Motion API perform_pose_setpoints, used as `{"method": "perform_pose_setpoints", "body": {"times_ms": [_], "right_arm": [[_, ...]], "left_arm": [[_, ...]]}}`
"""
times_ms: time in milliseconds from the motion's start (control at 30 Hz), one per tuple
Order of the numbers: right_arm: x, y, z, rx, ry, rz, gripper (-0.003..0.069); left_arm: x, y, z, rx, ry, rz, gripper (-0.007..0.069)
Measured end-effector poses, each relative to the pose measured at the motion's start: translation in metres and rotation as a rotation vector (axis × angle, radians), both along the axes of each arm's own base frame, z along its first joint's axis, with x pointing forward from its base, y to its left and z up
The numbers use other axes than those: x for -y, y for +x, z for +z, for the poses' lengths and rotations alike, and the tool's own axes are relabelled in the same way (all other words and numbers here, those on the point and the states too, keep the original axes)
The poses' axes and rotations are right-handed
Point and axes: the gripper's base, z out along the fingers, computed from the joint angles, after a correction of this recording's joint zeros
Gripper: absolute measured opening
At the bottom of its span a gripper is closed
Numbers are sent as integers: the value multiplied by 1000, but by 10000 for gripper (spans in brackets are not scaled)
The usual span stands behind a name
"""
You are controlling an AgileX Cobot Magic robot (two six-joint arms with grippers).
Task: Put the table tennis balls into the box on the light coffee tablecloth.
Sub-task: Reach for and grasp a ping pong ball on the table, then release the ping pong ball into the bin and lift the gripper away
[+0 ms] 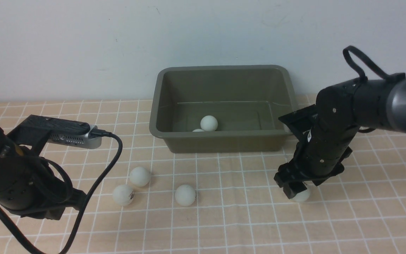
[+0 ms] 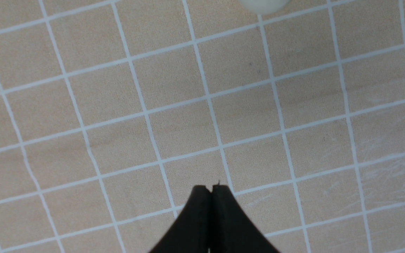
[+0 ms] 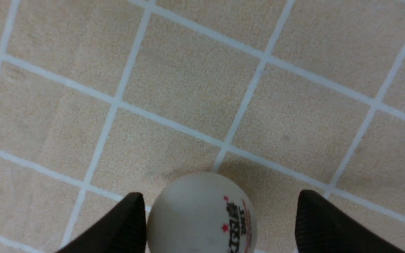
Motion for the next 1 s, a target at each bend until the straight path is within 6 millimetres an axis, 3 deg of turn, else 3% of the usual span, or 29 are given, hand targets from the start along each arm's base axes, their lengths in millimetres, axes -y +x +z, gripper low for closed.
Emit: {"method": "perform_pose_setpoints", "body": {"times_ms": [100, 233, 467, 567, 767, 867, 1000], "right_arm": [[0, 1, -7, -18, -7, 0, 479], [0, 0, -7, -19, -7, -1, 360], [-4, -4, -3, -58, 42, 4, 363], [-9, -3, 17, -50, 90, 17, 363], [-27, 15, 91, 100, 258, 84, 363], [-34, 33, 131, 264, 317, 104, 363], [-37, 49, 146, 383, 311, 115, 363]], "left_arm": [[0, 0, 0, 1, 0, 0, -69], [0, 0, 0, 5, -1, 0, -69], [0, 1, 0, 12, -1, 1, -69], [0, 1, 0, 12, -2, 1, -69], [0, 1, 0, 16, -2, 1, -69], [0, 1, 0, 16, -2, 1, -69], [0, 1, 0, 16, -2, 1, -69]]}}
